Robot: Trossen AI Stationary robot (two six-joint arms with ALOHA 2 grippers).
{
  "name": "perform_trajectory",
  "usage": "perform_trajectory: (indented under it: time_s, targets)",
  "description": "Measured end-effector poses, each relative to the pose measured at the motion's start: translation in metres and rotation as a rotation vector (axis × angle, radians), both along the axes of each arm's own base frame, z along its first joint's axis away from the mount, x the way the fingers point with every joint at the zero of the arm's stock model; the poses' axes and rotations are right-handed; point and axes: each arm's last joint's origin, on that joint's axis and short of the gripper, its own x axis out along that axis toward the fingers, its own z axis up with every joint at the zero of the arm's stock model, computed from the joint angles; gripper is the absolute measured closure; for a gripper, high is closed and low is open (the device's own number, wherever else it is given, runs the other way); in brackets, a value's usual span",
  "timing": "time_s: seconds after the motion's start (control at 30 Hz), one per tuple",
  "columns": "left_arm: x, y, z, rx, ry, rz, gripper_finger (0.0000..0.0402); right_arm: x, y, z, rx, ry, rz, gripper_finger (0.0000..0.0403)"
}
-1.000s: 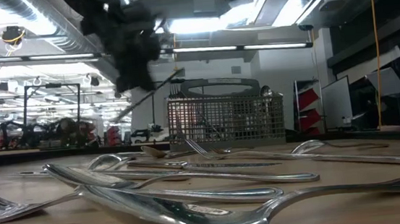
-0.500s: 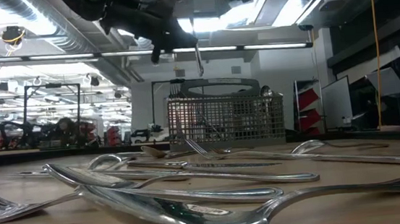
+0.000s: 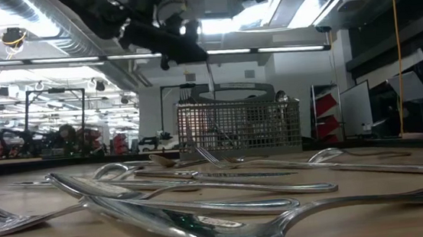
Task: Sort silverware
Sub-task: Put the silver knife into the dishwasher utensil holder
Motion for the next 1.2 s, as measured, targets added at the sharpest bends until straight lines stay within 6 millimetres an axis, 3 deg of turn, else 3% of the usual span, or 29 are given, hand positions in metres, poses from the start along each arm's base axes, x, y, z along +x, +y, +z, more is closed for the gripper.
perform_trajectory:
  time_s: [0.23,0.4,0.67,1.0,1.2]
  targets:
    - [0.014,0.005,-0.034,-0.017,0.113,-0.020,0.0356,0.000,0.000,0.000,0.000,0.001,0.001,0.0283]
    - [0.019,0.005,-0.047,-0.035,0.148,-0.029,0.0355,0.000,0.000,0.000,0.001,0.001,0.002,0.0283]
    - [0.022,-0.004,-0.056,0.014,0.289,-0.090,0.0354,0.000,0.000,0.000,0.003,0.003,0.006,0.0283]
    - [0.027,-0.015,-0.059,0.048,0.345,-0.139,0.0354,0.000,0.000,-0.001,0.006,0.003,0.009,0.0283]
    - [0.025,-0.015,-0.062,0.020,0.373,-0.130,0.0354,0.002,0.003,-0.002,0.063,0.001,0.126,0.0283]
